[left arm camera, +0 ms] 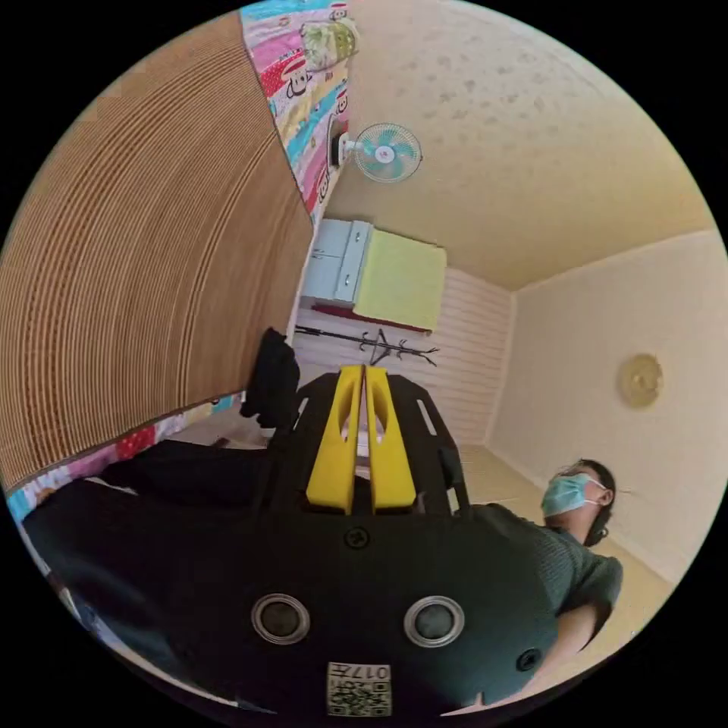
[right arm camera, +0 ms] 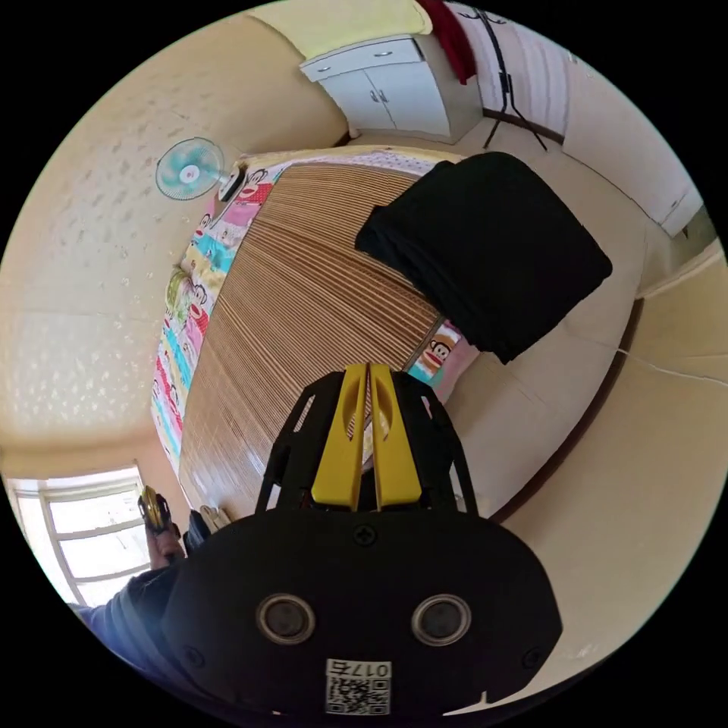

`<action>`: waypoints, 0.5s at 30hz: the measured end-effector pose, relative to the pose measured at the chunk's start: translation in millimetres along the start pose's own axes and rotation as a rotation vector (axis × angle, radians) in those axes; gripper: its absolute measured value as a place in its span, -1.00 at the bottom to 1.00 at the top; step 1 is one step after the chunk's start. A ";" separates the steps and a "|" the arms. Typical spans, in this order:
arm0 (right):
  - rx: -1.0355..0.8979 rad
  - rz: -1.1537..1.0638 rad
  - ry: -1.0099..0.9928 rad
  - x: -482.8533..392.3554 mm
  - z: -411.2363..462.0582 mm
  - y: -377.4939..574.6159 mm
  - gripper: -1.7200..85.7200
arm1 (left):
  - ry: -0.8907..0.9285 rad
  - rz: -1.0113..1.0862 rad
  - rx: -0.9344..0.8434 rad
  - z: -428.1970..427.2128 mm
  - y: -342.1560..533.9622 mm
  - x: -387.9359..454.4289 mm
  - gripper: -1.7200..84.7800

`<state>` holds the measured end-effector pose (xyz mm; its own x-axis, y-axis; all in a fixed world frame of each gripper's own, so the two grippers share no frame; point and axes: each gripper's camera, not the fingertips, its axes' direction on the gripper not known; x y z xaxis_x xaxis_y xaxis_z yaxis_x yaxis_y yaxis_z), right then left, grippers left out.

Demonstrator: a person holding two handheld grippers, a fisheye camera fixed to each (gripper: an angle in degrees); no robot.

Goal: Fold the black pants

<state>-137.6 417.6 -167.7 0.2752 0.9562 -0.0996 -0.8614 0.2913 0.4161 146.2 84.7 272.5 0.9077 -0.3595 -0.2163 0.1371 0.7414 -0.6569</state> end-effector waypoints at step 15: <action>-0.268 -0.461 0.015 -49.2 26.1 -129.8 -0.90 | -2.067 0.463 -0.343 232.5 23.1 58.2 -0.97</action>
<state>-28.2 332.0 -193.2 0.6464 0.7270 -0.2314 -0.7320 0.6765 0.0805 294.3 212.6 412.6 -0.1008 0.9199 0.3789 -0.0074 0.3801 -0.9249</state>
